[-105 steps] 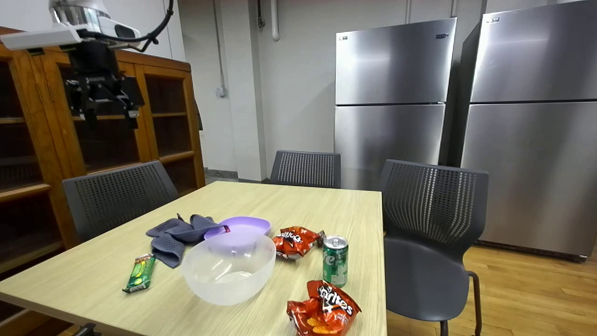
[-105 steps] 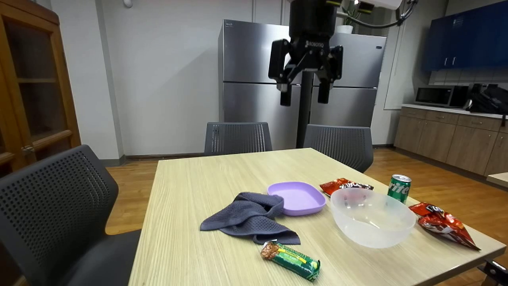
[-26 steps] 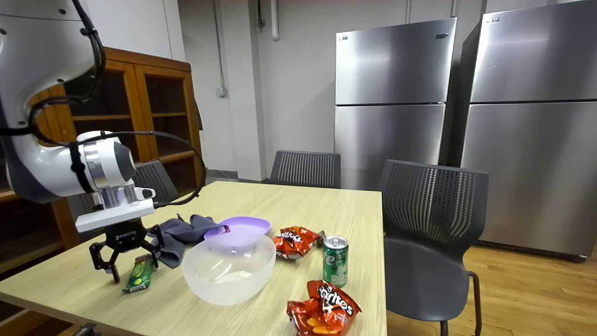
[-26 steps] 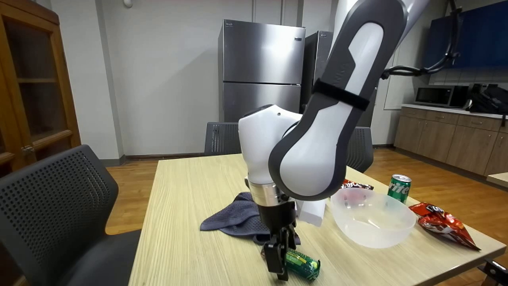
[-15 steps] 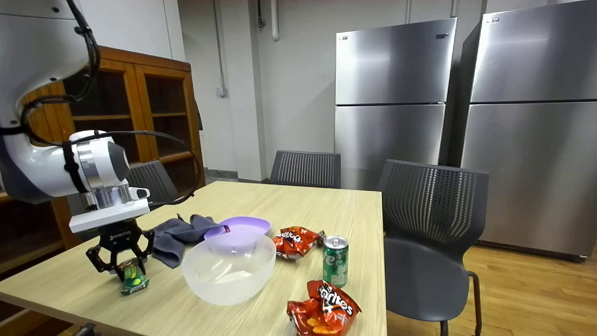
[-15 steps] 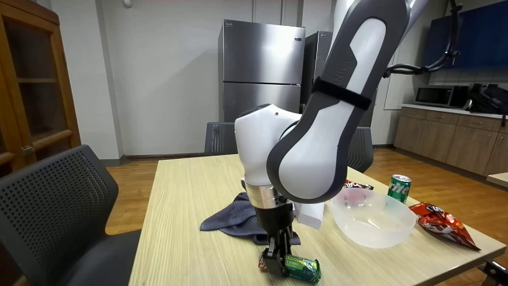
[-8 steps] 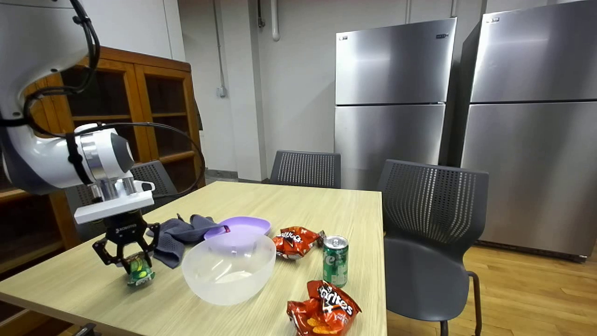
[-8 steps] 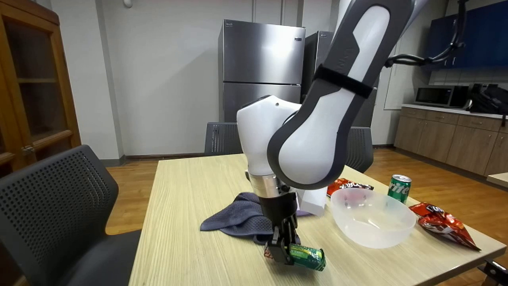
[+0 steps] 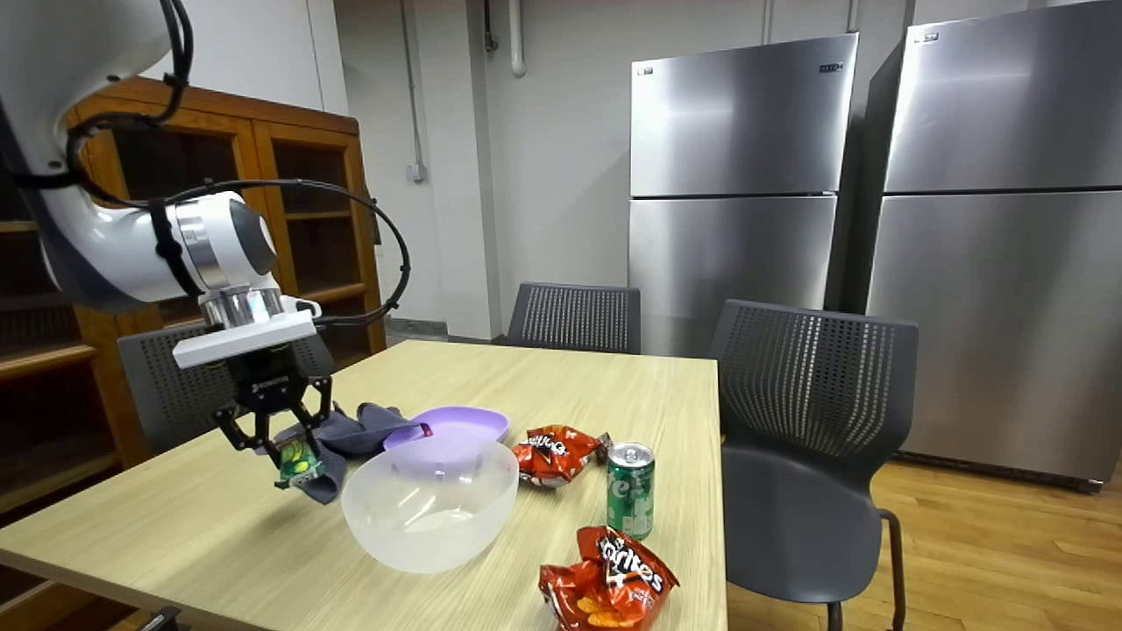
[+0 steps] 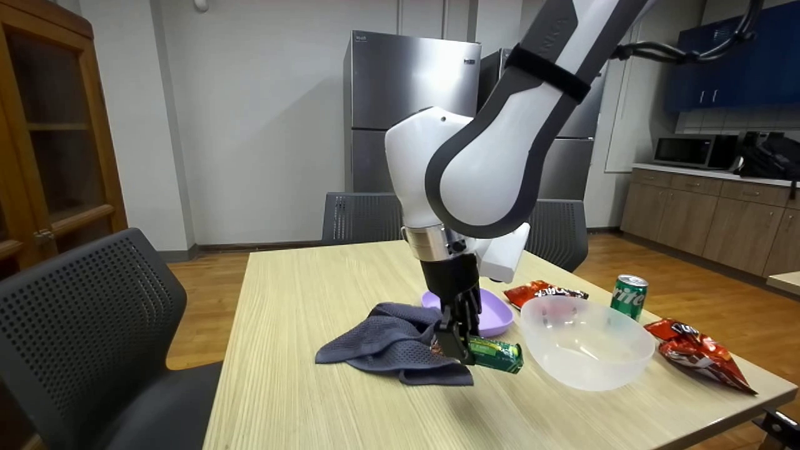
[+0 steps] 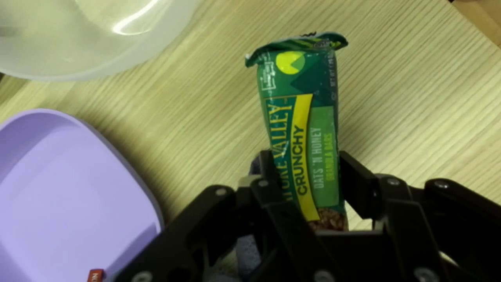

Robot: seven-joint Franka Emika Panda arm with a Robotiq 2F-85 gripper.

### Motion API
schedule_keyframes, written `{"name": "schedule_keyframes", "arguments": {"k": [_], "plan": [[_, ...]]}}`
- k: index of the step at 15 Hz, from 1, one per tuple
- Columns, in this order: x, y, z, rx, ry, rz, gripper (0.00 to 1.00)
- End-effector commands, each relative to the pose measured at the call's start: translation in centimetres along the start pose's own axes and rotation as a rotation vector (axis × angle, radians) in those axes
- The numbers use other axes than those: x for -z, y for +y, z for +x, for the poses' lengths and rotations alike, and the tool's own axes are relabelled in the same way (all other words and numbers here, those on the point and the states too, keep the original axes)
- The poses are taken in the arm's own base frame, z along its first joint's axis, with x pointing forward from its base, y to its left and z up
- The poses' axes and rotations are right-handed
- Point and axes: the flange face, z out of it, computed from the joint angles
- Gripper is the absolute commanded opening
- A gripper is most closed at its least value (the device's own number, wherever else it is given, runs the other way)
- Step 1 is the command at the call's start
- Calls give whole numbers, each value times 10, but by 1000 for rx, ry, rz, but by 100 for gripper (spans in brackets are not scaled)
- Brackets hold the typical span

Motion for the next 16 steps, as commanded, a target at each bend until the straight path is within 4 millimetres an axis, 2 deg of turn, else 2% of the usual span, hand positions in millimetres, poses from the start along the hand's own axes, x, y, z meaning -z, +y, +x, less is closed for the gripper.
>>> {"name": "schedule_keyframes", "arguments": {"k": [1,11,16], "plan": [[19,28,-2,-32,-4,11,17],[33,101,9,-83,23,8,17],[26,132,18,-122,22,27,17]]}}
